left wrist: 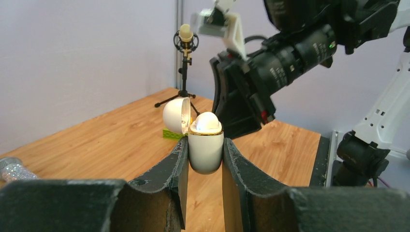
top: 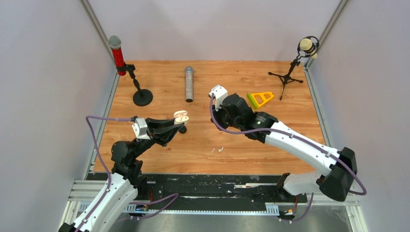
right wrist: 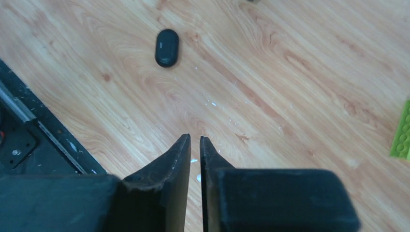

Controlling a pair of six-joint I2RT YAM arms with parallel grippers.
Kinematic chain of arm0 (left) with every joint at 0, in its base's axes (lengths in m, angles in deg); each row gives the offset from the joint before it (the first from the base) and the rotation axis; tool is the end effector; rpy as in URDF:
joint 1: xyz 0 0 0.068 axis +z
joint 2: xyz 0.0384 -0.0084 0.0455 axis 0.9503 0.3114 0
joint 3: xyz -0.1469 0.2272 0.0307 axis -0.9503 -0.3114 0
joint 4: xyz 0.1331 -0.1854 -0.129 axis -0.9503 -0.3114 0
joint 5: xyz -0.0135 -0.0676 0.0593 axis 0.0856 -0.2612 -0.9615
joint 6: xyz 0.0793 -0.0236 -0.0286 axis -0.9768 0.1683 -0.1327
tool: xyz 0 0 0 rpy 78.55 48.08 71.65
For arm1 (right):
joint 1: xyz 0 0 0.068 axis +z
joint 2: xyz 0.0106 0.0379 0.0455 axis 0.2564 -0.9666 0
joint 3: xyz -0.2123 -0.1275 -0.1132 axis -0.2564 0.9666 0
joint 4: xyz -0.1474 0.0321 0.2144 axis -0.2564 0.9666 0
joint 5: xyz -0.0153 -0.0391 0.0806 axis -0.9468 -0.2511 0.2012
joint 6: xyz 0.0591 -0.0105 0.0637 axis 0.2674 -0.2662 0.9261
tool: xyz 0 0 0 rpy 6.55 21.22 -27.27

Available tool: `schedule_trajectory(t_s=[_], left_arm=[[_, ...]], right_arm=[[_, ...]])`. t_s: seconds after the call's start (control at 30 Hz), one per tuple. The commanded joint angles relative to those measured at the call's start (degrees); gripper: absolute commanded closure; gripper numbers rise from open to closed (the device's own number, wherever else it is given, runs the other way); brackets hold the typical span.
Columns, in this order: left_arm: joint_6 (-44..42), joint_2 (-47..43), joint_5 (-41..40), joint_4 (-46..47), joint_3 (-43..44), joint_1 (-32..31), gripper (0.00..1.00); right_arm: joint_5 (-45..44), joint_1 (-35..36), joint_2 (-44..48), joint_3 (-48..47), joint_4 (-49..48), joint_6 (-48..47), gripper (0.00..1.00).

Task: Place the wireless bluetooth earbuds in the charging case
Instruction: Pick up the earbud from the center of the board.

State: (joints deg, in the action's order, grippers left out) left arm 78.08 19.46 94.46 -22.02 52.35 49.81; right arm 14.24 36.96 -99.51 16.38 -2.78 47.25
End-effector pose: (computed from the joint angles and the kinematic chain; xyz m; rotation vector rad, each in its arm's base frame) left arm 0.1325 -0.0997 0.3022 0.5385 1.1218 -1.0020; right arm 0.2050 0.2503 0.3078 -0.8202 2.0576 0.4784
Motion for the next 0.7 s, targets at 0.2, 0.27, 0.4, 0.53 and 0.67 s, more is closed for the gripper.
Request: schedule_trajectory(t_s=[0.2, 0.27, 0.4, 0.53, 0.67], left_arm=[[-0.4, -0.2, -0.7, 1.2, 2.3, 0.2, 1.00], [-0.4, -0.2, -0.6, 1.4, 2.3, 0.2, 1.00], [-0.4, -0.2, -0.6, 1.6, 2.2, 0.2, 1.00], [-0.6, -0.2, -0.5, 1.7, 2.2, 0.2, 1.00], [-0.4, 0.0, -0.4, 1.8, 2.2, 0.2, 1.00]], right_arm=[[2.9, -1.8, -10.7, 4.7, 8.7, 5.5, 0.71], [1.1, -1.9, -12.0, 4.0, 12.2, 9.4, 0.71], [6.1, -1.8, -12.6, 6.5, 12.7, 15.8, 0.75], [5.2, -2.2, -12.7, 10.5, 12.7, 18.8, 0.79], [7.0, -2.3, -16.4, 10.2, 12.8, 18.0, 0.84]])
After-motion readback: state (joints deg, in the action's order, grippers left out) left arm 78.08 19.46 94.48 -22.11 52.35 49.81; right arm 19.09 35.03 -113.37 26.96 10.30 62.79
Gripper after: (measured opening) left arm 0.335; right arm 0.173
